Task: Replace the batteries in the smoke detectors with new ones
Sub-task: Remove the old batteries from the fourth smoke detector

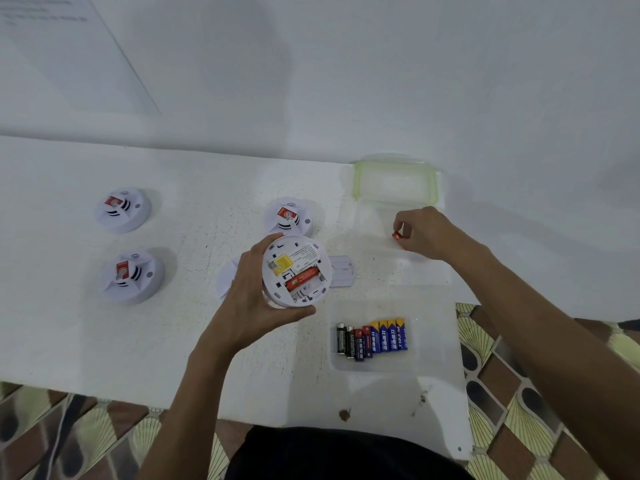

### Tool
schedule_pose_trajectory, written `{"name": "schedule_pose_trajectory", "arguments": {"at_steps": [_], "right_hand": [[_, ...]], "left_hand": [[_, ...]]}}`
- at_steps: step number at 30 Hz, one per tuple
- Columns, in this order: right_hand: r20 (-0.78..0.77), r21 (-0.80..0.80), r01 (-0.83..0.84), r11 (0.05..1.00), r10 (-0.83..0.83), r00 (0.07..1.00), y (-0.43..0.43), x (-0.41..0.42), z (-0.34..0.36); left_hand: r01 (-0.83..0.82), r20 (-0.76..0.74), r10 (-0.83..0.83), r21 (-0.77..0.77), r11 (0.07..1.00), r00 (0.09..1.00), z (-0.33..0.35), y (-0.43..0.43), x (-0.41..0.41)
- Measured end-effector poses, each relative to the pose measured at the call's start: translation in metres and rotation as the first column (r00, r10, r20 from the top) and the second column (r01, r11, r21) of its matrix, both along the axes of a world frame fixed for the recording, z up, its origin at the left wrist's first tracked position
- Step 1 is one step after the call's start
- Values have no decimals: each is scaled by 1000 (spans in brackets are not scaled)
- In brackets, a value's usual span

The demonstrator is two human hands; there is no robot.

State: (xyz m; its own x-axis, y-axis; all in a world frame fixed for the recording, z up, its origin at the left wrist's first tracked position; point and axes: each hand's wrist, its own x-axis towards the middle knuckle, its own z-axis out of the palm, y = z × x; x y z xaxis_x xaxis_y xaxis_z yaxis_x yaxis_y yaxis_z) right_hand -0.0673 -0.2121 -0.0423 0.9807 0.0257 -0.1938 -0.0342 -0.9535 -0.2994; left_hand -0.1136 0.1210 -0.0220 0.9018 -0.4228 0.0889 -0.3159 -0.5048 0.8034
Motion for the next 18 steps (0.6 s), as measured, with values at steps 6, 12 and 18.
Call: {"name": "schedule_pose_trajectory", "arguments": {"at_steps": [6,12,18], "right_hand": [[163,234,40,971,-80,983,8,-11,21],[202,801,68,594,-376,905,70,-49,63],[161,902,-9,432,-317,935,126,-87,62]], "left_hand": [[-17,15,17,27,999,1000,-1,0,1],[-58,28,59,-35,998,998,7,-8,0],[-76,50,78,-44,996,996,9,-15,3]]}}
